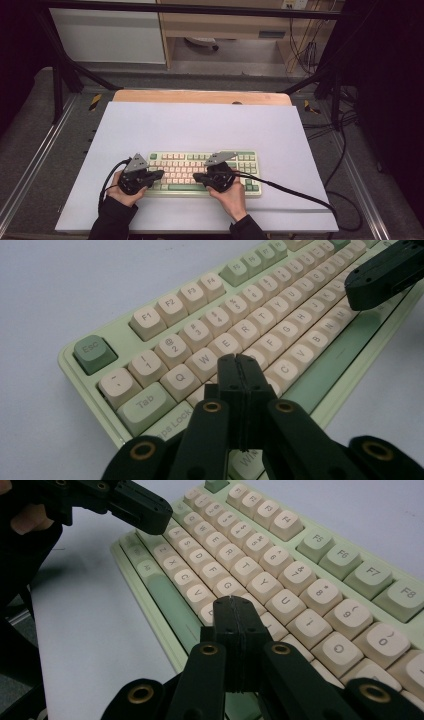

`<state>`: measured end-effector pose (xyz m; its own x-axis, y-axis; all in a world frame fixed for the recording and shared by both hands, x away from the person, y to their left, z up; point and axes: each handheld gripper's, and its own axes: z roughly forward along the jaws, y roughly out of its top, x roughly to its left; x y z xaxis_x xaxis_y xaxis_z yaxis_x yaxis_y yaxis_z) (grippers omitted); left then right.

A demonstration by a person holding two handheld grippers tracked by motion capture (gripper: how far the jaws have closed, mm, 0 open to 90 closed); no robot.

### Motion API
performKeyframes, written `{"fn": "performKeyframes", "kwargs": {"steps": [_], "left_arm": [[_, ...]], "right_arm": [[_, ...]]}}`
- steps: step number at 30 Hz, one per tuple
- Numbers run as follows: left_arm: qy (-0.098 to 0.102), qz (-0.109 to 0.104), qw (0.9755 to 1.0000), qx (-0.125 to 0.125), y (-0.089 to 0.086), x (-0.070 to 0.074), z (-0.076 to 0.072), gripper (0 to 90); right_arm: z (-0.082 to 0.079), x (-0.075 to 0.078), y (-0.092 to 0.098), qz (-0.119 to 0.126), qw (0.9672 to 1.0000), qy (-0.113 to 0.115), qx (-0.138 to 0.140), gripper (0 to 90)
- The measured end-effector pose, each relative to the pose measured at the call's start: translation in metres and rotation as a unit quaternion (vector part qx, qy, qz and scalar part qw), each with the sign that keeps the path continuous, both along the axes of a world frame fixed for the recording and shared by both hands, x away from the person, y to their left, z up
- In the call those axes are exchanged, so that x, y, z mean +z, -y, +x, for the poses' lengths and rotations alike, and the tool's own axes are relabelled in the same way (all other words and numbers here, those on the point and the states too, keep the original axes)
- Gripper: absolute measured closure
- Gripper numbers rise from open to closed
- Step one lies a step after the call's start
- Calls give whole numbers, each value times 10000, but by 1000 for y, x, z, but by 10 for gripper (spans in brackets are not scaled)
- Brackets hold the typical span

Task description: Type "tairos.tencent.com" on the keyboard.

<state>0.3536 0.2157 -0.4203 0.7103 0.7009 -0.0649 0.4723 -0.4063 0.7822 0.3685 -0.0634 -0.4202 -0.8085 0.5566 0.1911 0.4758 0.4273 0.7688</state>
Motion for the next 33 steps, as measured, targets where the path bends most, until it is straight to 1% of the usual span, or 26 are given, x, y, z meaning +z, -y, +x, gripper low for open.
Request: {"fn": "performKeyframes", "kwargs": {"steps": [8,15,20,23,29,33], "left_arm": [[-10,1,10000,2,0,-1,0,899],[-12,3,10000,2,0,-1,0,899],[-17,4,10000,2,0,-1,0,898],[-13,8,10000,-1,0,-1,0,899],[-8,-10,10000,-2,0,-1,0,898],[-5,-10,10000,-2,0,0,0,899]], "right_arm": [[1,-7,-7,-46,10000,-37,36,900],[2,-11,-9,-116,9999,-81,45,900],[2,-12,-9,-127,9999,-47,54,900],[2,-14,-9,-179,9998,-56,59,900],[1,-9,-7,-135,9999,-8,48,900],[0,-3,-3,-164,9998,88,37,900]]}}
